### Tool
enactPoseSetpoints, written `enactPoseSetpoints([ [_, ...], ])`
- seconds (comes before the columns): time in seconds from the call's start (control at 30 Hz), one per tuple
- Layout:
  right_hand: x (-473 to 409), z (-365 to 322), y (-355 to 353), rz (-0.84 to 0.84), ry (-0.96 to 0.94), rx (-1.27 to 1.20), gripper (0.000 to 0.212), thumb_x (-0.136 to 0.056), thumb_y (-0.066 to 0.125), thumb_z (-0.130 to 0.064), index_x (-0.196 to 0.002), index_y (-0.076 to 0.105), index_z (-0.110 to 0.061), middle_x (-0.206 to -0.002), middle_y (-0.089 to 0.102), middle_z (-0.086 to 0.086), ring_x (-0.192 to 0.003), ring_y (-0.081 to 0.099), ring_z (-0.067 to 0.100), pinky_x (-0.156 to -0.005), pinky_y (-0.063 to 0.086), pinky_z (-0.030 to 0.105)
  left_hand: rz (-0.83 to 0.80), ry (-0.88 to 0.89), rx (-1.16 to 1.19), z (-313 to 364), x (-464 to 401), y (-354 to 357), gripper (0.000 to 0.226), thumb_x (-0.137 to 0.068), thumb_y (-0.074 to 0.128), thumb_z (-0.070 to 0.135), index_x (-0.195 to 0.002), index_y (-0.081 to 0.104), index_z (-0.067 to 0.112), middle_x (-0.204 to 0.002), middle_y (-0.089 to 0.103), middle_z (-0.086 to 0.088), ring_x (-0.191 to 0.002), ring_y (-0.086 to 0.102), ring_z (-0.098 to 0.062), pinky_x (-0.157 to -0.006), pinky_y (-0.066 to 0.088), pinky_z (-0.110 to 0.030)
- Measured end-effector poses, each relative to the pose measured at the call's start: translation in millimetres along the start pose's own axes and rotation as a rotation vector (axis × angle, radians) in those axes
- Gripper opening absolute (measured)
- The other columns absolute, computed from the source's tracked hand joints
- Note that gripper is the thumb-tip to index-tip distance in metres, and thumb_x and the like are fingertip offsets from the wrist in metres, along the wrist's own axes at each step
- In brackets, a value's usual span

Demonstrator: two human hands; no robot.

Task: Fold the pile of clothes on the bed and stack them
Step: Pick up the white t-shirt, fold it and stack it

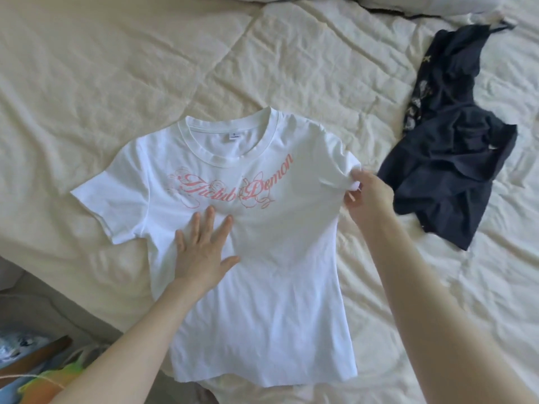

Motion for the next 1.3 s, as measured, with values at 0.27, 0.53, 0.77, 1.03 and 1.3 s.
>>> enactPoseSetpoints([
  [0.27,2.8,6.8,-46.8,0.015,-0.096,0.089,0.03,-0.098,0.046,-0.03,-0.07,0.043,-0.021,-0.07,0.048,-0.005,-0.061,0.046,0.009,-0.058,0.039,0.027,-0.092,-0.056,-0.024,7.1,0.9,-8.6,0.083,-0.091,0.04,0.058,-0.147,-0.015,0.032,-0.153,-0.029,-0.003,-0.143,-0.019,-0.029,-0.114,0.007,-0.055],
  [0.53,-29.3,-25.3,-17.0,-0.032,0.139,0.243,0.032,-0.088,0.061,-0.037,-0.102,0.059,-0.008,-0.084,0.061,0.004,-0.068,0.057,0.019,-0.069,0.05,0.03,-0.119,-0.065,-0.02,9.8,0.6,-13.8,0.081,-0.093,0.042,0.054,-0.148,-0.013,0.033,-0.154,-0.028,-0.002,-0.144,-0.017,-0.028,-0.113,0.01,-0.053],
  [0.77,-35.9,-88.4,14.8,0.023,-0.375,0.508,0.014,-0.086,0.061,-0.016,-0.073,0.063,-0.018,-0.068,0.055,-0.006,-0.065,0.053,0.012,-0.046,0.042,0.013,-0.072,-0.088,0.002,11.7,2.2,-15.1,0.078,-0.094,0.044,0.049,-0.148,-0.009,0.036,-0.154,-0.027,-0.002,-0.144,-0.016,-0.026,-0.114,0.011,-0.052],
  [1.03,-18.4,-10.4,-28.9,0.124,-0.288,0.512,0.024,-0.096,0.042,-0.031,-0.094,0.053,-0.009,-0.091,0.058,0.005,-0.083,0.055,0.02,-0.071,0.046,0.032,0.143,-0.142,0.128,34.2,11.2,-36.1,0.058,-0.091,0.054,0.024,-0.145,0.033,0.016,-0.154,0.014,-0.018,-0.141,0.018,-0.034,-0.109,0.019,-0.052],
  [1.3,-17.1,19.3,-29.9,-0.044,-0.158,0.355,0.035,-0.092,0.053,-0.038,-0.102,0.058,-0.005,-0.085,0.058,0.003,-0.074,0.056,0.014,-0.065,0.044,0.023,0.336,0.282,0.408,135.8,-32.0,-95.2,0.033,-0.093,0.048,0.006,-0.124,0.058,0.008,-0.124,0.056,-0.009,-0.118,0.048,-0.028,-0.097,0.035,-0.034],
])
Point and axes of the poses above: each hand's wrist, its own x-axis away from the middle knuckle, its own y-axis out of the palm, z = x × y, the point moved 5 cm from there along -x, towards the middle knuckle
